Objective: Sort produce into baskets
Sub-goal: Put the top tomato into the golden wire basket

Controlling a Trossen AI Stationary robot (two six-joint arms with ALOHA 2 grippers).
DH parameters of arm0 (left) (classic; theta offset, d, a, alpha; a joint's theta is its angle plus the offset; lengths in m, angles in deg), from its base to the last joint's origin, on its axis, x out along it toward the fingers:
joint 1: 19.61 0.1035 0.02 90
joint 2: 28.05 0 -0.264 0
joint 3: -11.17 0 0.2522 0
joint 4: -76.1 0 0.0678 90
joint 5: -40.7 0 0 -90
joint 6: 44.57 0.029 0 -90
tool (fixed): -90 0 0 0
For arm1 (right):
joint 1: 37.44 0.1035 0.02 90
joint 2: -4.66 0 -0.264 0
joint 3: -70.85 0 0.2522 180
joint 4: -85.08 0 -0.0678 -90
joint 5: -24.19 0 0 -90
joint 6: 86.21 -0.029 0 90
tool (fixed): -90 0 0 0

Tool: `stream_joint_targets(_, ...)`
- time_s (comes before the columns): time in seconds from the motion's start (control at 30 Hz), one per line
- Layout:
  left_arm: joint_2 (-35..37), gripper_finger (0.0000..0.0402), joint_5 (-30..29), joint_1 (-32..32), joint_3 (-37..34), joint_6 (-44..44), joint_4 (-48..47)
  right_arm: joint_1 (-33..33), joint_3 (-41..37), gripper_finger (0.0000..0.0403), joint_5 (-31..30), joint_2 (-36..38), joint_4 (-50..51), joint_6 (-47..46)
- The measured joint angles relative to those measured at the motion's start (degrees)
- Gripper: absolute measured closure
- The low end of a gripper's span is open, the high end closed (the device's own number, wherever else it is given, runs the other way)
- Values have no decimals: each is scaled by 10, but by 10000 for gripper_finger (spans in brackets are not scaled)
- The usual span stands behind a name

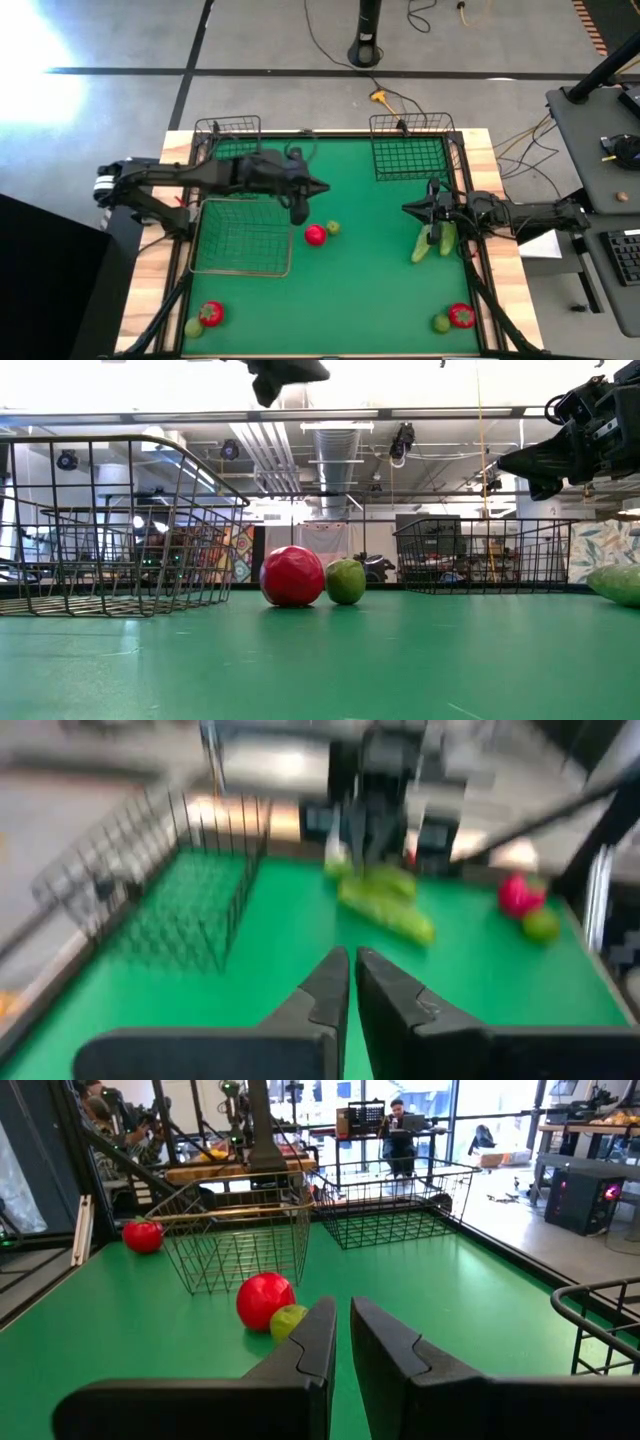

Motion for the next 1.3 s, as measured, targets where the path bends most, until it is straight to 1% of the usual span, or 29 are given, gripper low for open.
stream_joint_targets(0.07, -26, 371, 0, 0, 47, -11, -77, 0, 0, 374, 0, 0, 0, 0)
stream_joint_targets(0.17, -66, 330, -1, 0, 112, -31, -188, 0, 0, 374, 0, 0, 0, 0)
stream_joint_targets(0.27, -116, 280, 0, 0, 174, -40, -300, 0, 0, 374, 0, 0, 0, 0)
stream_joint_targets(0.47, -232, 172, 1, -1, 316, -57, -490, 0, 0, 374, 0, 0, 0, 0)
stream_joint_targets(0.57, -291, 119, 1, -5, 386, -61, -559, 0, 0, 374, 0, 0, 0, 0)
stream_joint_targets(0.67, -343, 71, 1, -18, 441, -61, -602, 0, 0, 374, 0, 0, 0, 0)
stream_joint_targets(0.73, -375, 47, 2, -27, 472, -61, -623, 0, 0, 374, 0, 0, 0, 0)
stream_joint_targets(0.83, -415, 25, 2, -40, 507, -61, -627, 0, 0, 374, 0, 0, 0, 0)
stream_joint_targets(0.93, -445, 17, 2, -51, 531, -61, -643, 0, 0, 374, 0, 0, 0, 0)
stream_joint_targets(1.1, -485, 15, 3, -57, 541, -61, -686, 0, 0, 374, 0, 0, 0, 0)
stream_joint_targets(1.3, -519, 15, 2, -56, 537, -41, -697, 0, 0, 374, 0, 0, 0, 0)
